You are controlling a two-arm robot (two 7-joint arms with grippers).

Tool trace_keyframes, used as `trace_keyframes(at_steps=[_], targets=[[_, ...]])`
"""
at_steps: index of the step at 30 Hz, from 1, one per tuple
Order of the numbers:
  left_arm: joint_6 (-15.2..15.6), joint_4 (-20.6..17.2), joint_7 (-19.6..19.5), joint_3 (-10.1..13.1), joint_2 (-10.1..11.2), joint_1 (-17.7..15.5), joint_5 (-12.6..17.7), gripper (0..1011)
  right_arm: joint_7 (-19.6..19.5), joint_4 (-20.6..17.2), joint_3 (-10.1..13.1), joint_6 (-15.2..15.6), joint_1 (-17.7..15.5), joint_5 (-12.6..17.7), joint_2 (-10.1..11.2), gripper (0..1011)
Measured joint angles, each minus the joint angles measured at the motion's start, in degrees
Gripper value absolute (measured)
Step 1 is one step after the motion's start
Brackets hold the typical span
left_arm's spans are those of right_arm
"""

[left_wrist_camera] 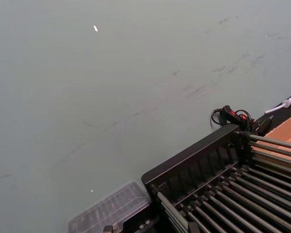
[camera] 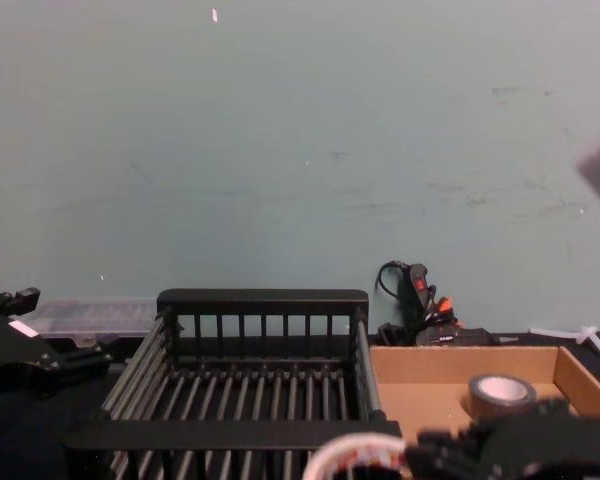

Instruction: Pick up the white tape and place it into the black box , Pick up the silver tape and place it into the brown box.

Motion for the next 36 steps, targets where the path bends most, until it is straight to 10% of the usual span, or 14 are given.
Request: trace_keyframes(at_steps=[18,36], targets=[[0.0,0.0,0.0,0.0,0.0,0.0,0.0,1001,-1.8,4.7,-1.7,-4.1,10.3,0.0,-2.6,96],[0.0,0.0,0.0,0.0,0.0,0.0,0.0,1001,-5.4,25.2,-5.8,-10.0,24.4,-6.7,-13.9,95]])
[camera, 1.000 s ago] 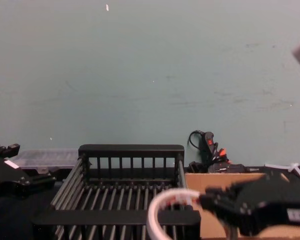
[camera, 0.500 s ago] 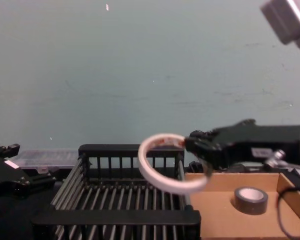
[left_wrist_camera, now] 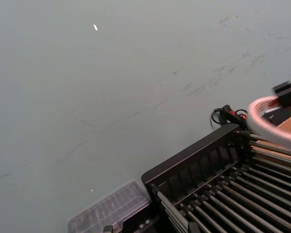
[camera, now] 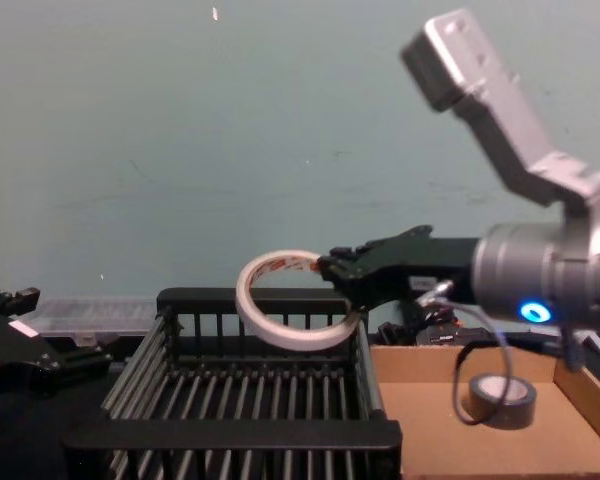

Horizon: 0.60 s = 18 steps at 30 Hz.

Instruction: Pick up the white tape and place it into the black box , Pick up the silver tape and place it into the brown box.

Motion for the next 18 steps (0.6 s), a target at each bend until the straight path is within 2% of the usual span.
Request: trace_keyframes(at_steps=[3,7,18], targets=[[0.0,0.0,0.0,0.0,0.0,0.0,0.0,1001,-0.5,4.8,-0.4,-1.2,1.8,-1.0,-2.4,95],[0.0,0.0,0.0,0.0,0.0,0.0,0.0,1001,-0.9,8.8,-0.6,-2.1,3.2,-1.9,-4.2,96],[0.0,0.0,0.0,0.0,0.0,0.0,0.0,1001,-1.1,15.6,-0.5,-3.8,4.9,-3.7,-7.4,95]])
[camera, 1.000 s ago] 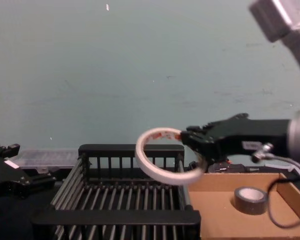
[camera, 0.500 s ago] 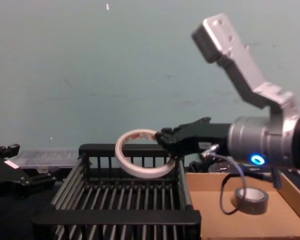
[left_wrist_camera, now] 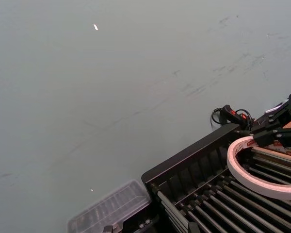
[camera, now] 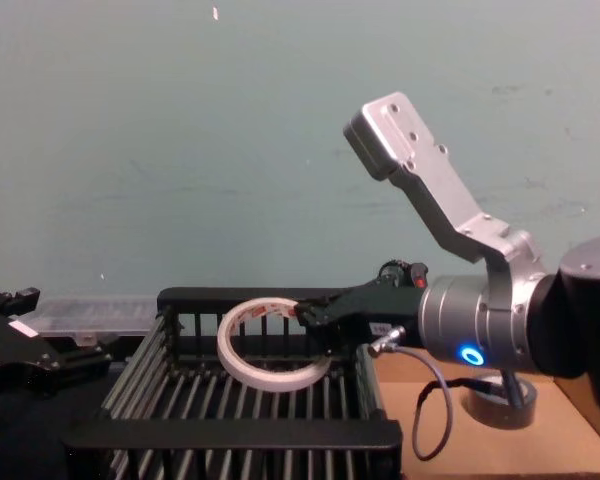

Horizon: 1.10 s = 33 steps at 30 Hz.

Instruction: Pick up the white tape and place it into the black box , Pick up the silver tape and place it into the brown box.

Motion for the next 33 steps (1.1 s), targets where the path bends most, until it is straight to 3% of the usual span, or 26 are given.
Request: trace_keyframes(at_steps=[15,23,33], targets=[[0.0,0.0,0.0,0.0,0.0,0.0,0.0,1001,-0.1,1.0,0.2,-0.2,0.2,-0.6,-0.4,108],[0.0,0.0,0.0,0.0,0.0,0.0,0.0,1001,-0.1,0.8,0.2,-0.2,0.2,-0.5,-0.4,316],[0.0,0.0,0.0,0.0,0.0,0.0,0.0,1001,-0.1,0.7,0.2,-0.1,0.1,-0.4,-0.3,657]])
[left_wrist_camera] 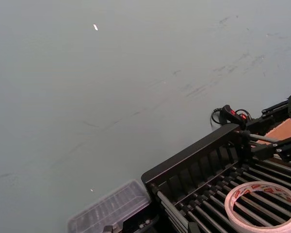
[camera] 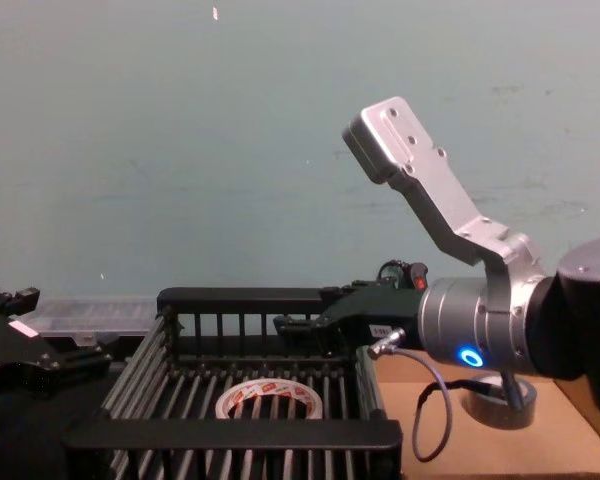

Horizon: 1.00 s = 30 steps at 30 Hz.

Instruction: Pick up the white tape and place it into the black box , Pick up the silver tape and place it into the brown box.

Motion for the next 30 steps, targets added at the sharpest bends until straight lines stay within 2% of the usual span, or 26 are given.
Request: trace_keyframes(at_steps=[9,13,21,30], targets=[[0.0,0.0,0.0,0.0,0.0,0.0,0.0,1001,0.0,0.0,0.0,0.0,0.0,0.0,0.0,929],[0.0,0.0,0.0,0.0,0.0,0.0,0.0,1001,0.0,0.0,0.0,0.0,0.0,0.1,0.0,1002],[0.0,0.0,0.0,0.0,0.0,0.0,0.0,1001,0.4,-0.3,0.1,0.0,-0.2,0.1,0.1,1002],[0.0,0.0,0.0,0.0,0.0,0.0,0.0,1001,-0.1,-4.7,2.1,-0.1,-2.4,0.1,1.5,1002]])
